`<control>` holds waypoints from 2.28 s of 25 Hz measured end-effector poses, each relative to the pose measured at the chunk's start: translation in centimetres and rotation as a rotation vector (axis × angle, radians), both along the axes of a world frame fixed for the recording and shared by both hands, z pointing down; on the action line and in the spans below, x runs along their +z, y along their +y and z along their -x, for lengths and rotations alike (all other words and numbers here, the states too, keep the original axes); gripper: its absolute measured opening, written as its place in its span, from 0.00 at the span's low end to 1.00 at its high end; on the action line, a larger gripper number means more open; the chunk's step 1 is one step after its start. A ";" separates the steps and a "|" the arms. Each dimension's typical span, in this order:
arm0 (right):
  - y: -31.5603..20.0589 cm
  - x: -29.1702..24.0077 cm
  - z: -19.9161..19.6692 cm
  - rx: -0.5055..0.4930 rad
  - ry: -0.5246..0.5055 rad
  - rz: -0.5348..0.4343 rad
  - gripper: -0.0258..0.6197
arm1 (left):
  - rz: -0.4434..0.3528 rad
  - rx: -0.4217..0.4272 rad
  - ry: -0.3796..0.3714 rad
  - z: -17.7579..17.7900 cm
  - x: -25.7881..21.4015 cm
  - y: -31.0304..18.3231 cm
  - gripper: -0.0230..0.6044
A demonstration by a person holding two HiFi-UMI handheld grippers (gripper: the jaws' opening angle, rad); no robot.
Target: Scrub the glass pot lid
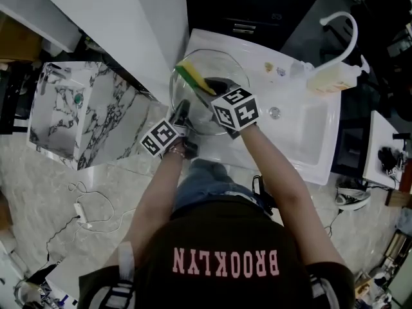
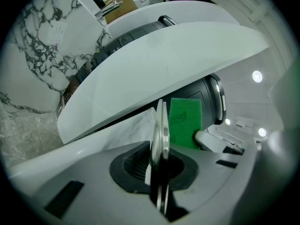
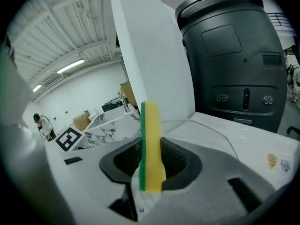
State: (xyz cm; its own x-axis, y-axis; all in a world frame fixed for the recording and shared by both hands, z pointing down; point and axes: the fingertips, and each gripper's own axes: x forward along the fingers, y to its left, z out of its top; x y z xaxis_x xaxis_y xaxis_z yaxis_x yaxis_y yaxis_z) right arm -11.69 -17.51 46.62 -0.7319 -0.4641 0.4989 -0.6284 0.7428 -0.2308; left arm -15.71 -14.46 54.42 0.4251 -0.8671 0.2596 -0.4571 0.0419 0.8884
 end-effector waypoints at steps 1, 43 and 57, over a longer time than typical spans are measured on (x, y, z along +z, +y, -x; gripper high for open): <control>0.0 0.5 0.1 -0.019 0.028 0.007 0.20 | -0.001 0.000 0.000 0.0 0.0 -0.1 0.06; -7.8 5.1 -8.2 0.380 0.005 0.242 0.19 | 0.023 0.033 -0.009 -0.4 0.3 -0.3 0.06; -5.0 5.4 -16.2 0.518 0.159 0.189 0.19 | 0.010 0.025 -0.005 -0.3 0.2 -0.2 0.06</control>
State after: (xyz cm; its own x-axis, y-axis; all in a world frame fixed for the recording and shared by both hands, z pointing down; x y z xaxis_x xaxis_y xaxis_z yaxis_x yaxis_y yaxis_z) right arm 4.49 -22.48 52.05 -0.3419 -0.6344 0.6933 -0.9373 0.2833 -0.2029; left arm -15.40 -14.65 54.61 0.4449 -0.8539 0.2700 -0.4626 0.0390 0.8857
